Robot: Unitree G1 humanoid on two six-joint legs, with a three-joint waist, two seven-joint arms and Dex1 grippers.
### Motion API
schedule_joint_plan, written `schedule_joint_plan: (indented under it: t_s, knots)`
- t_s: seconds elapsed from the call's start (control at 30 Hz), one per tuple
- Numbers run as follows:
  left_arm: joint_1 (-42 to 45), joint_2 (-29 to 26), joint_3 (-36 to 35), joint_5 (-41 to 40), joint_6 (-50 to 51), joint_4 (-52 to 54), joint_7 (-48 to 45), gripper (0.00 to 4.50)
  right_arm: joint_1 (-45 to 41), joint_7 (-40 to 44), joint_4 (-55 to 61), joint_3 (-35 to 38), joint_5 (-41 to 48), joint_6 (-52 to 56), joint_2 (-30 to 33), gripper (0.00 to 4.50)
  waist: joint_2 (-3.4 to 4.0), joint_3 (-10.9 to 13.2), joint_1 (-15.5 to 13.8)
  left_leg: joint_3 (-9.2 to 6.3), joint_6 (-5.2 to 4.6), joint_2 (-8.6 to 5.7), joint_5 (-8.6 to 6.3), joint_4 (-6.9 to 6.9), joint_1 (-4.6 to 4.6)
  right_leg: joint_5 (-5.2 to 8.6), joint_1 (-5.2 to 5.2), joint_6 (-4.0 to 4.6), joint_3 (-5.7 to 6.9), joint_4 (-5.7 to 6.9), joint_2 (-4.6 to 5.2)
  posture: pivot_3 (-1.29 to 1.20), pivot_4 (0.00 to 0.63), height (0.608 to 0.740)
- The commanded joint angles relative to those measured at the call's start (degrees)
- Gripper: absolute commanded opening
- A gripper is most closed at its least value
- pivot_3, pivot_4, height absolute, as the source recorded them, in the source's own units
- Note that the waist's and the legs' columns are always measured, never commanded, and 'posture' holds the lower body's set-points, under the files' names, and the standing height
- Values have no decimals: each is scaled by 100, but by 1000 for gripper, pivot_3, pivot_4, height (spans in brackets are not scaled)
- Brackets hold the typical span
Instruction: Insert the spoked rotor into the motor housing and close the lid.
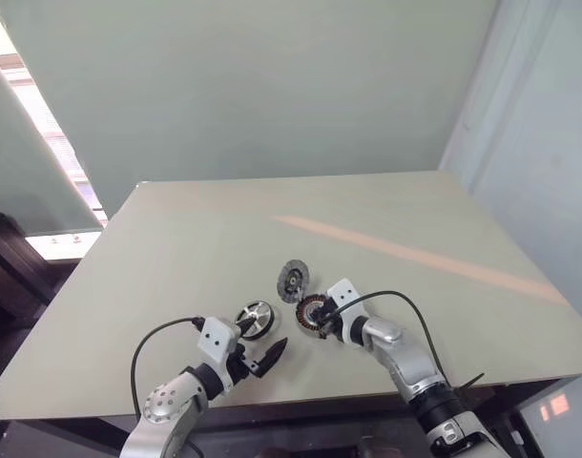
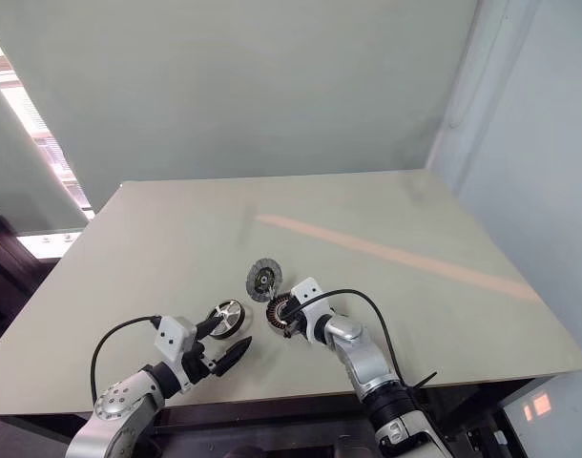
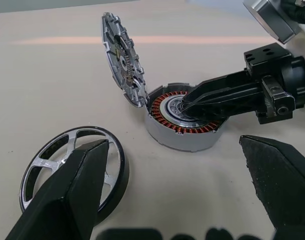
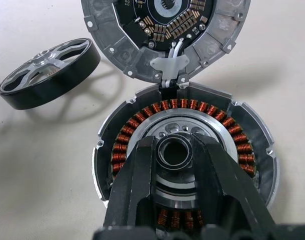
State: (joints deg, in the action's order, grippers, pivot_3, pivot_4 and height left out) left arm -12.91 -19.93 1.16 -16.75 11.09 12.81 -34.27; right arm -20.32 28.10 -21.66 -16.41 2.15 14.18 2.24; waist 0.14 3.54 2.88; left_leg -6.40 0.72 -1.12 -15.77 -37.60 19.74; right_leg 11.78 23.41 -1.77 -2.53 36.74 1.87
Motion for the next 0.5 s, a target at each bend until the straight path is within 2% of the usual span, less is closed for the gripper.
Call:
schedule_joint_plan:
  t_s: [0.03, 0.5]
  knots:
    - [24, -36, -36, -37, -35, 280, 5, 4500, -216, 13, 13, 64, -11, -178, -63, 703, 0, 0, 0, 0, 0, 0, 0, 0, 0, 0, 0, 0, 0, 0, 0, 0, 0, 740]
    - [84, -18, -11, -30, -27, 235, 6, 4500, -301, -14, -161, 116, -52, -271, -29, 703, 0, 0, 0, 0, 0, 0, 0, 1, 0, 0, 0, 0, 0, 0, 0, 0, 0, 740]
